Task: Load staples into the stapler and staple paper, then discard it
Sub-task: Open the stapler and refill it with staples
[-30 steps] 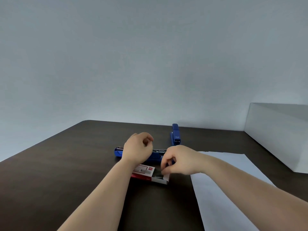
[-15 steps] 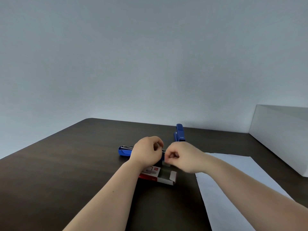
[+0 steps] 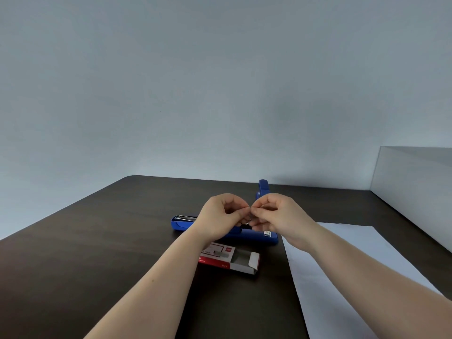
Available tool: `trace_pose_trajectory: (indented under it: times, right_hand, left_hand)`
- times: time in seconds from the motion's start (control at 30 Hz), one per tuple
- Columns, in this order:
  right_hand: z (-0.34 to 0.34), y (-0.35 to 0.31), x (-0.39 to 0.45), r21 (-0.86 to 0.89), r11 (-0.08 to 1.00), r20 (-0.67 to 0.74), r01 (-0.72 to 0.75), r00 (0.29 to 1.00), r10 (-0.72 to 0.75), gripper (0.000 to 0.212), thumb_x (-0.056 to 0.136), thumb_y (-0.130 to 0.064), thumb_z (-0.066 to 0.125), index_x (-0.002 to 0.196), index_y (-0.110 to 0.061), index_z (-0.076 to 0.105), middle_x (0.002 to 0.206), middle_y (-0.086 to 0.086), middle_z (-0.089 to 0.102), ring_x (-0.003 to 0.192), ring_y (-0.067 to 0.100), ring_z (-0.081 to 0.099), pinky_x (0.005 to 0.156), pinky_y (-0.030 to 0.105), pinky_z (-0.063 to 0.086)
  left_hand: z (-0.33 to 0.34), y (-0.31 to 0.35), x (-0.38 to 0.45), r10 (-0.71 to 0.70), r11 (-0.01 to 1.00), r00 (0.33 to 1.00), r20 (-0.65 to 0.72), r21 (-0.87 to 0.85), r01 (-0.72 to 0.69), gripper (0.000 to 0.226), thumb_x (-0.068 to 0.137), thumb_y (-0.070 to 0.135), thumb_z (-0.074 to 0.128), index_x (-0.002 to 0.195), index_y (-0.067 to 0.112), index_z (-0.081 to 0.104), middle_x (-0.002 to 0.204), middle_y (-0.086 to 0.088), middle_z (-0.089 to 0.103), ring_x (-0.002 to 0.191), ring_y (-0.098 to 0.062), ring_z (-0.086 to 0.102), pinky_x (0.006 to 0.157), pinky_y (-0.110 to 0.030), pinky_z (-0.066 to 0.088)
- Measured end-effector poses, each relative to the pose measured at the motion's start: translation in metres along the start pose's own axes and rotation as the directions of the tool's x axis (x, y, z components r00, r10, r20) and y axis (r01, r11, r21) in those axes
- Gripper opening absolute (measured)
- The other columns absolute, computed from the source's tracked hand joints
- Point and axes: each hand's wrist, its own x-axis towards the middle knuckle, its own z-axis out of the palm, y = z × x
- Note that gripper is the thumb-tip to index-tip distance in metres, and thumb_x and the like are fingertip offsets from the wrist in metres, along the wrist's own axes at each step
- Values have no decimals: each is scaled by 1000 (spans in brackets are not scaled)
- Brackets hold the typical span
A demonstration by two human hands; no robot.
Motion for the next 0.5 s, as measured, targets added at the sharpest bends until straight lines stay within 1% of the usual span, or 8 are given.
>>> trace_pose_trajectory:
  times: [0.07,0.13,0.23,0.27,0.3,0.37,0.43,0.5]
  right_hand:
    - [-3,-1,0,189,980,47,-62,997,54,14,88,-4,62,101,-1,64,98,18,72,83,23,74,73,29,61]
    - [-5,-1,0,312,945,65,-100,994,84,13,86,1,62,99,3,65,99,21,71,86,26,74,71,26,61]
    - [-8,-3,3,297,951,46,-84,996,74,12,83,8,63,92,3,68,96,19,71,86,25,73,72,25,61]
    - [-10,-3,4,227,973,20,-51,999,48,13,82,7,65,91,0,69,95,17,71,87,24,73,75,26,60]
    - [-12,-3,6,97,995,-23,-5,1000,7,13,81,4,67,89,-6,69,95,13,72,89,23,72,79,27,59]
    - [-15,-3,8,-247,966,-77,71,993,-93,14,81,-5,70,89,-17,70,95,3,73,91,15,69,84,27,55]
    - [-15,-2,8,-442,889,-22,115,990,-139,16,84,-11,68,96,-20,70,97,-5,71,90,6,65,81,19,52]
    - [-13,0,7,-531,837,46,133,991,-128,19,86,-12,66,103,-19,71,96,-9,68,86,1,61,72,8,44]
  left_hand:
    - [1,1,0,11,1000,999,-30,-2,-12,9,88,13,65,90,20,70,81,3,73,71,-5,67,70,-18,55]
    - [2,1,0,24,1000,999,-38,11,-24,11,87,12,65,88,22,70,80,3,73,72,-6,67,74,-21,56]
    - [3,1,0,42,998,999,-24,58,-40,11,87,16,66,94,22,72,86,6,74,80,-4,67,79,-18,54]
    - [3,0,1,42,997,998,-43,61,-39,11,87,18,66,95,23,71,89,6,73,84,-5,67,81,-19,53]
    - [2,0,1,34,999,996,-82,45,-31,10,87,19,65,95,25,70,90,4,73,87,-8,67,83,-21,53]
    - [0,0,2,-2,999,982,-187,-32,-4,7,88,21,64,89,26,68,88,1,73,89,-14,68,84,-26,53]
    - [-4,-1,3,-42,996,961,-272,-81,21,5,89,23,62,87,25,67,84,0,73,87,-16,68,82,-29,53]
    - [-7,-4,4,-64,995,946,-317,-88,38,7,90,24,61,91,20,68,83,-1,73,87,-19,68,83,-31,53]
